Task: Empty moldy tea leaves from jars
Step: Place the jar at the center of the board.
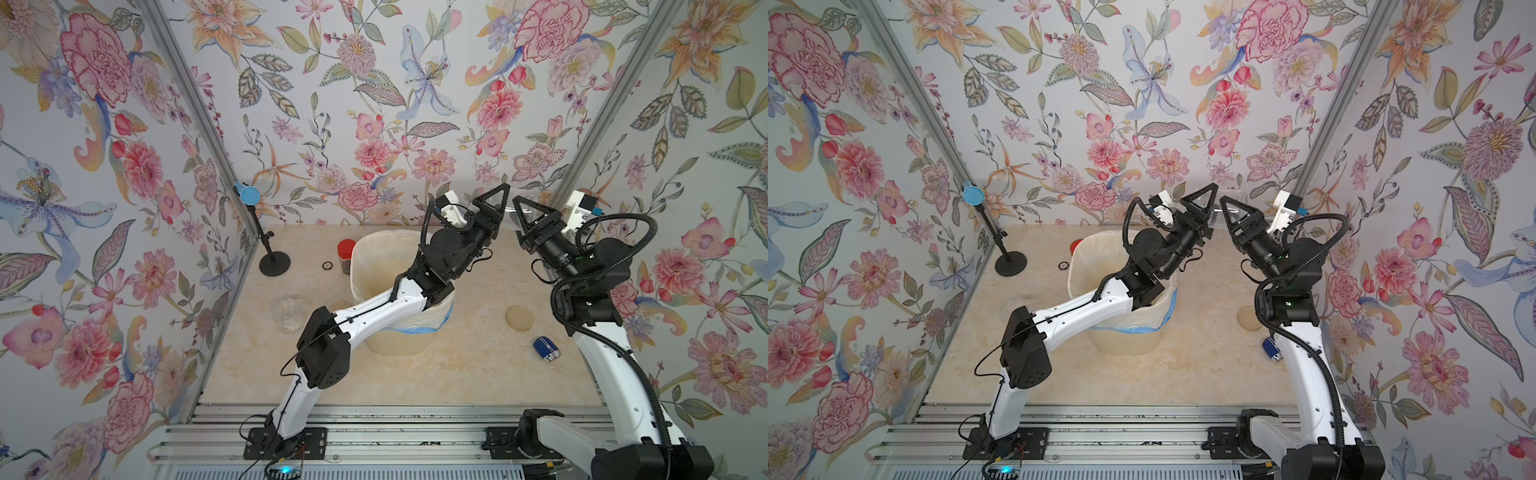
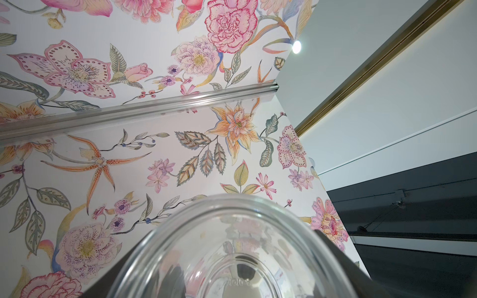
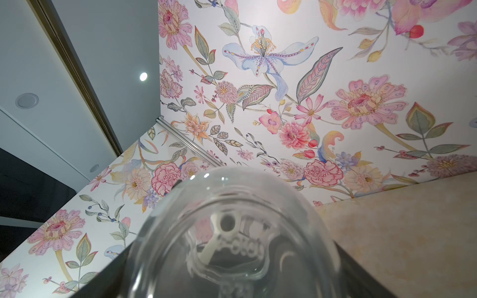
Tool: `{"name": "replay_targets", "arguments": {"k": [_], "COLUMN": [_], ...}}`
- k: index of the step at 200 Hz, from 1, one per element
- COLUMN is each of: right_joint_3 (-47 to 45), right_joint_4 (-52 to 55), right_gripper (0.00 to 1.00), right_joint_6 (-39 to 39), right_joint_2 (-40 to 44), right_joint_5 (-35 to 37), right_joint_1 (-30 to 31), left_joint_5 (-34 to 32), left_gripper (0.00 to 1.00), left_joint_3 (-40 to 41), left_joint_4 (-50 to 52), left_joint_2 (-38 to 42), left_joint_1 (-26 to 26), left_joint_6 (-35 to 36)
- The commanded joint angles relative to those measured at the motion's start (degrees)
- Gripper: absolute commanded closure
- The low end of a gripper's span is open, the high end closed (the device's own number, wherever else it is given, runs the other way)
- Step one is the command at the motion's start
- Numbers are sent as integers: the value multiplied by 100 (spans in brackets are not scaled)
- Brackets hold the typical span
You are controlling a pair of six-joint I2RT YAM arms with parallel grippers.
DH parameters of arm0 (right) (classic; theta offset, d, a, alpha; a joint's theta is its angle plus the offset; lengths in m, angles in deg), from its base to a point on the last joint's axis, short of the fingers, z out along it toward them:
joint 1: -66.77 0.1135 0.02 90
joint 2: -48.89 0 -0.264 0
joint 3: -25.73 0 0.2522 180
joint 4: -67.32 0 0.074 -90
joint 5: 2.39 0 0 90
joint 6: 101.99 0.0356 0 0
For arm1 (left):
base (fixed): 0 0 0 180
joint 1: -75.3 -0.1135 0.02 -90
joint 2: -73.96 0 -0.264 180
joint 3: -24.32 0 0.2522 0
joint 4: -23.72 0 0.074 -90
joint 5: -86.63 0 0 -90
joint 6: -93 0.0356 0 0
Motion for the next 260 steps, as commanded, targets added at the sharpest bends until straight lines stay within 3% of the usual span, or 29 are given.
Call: {"name": "replay_targets", "arguments": {"k": [1, 61, 150, 211, 260], "right_joint_3": [420, 599, 402, 13, -200], "right_joint_4": [314, 482, 334, 154, -36], "right_gripper": [0, 0, 0, 0, 0], "right_joint_6": [-424, -407, -322, -234, -191], "right_joint_2": [64, -140, -163, -136, -191], "right_joint_5": [-114, -254, -340, -429, -461], "right_joint_1": [31, 33, -108, -216, -240], "left_joint_5": [58, 163, 568, 821, 1173], "left_gripper": [71, 75, 75, 75, 75], "left_joint_3": [122, 955, 2040, 3201, 3758], "left_joint_4": [229, 371, 940, 1786, 2947], "left_joint_2": [378, 1046, 2371, 3988, 5215], "left_joint_1": [-134, -434, -1383, -2676, -4223], "left_joint_6": [574, 778, 1136, 1535, 2074]}}
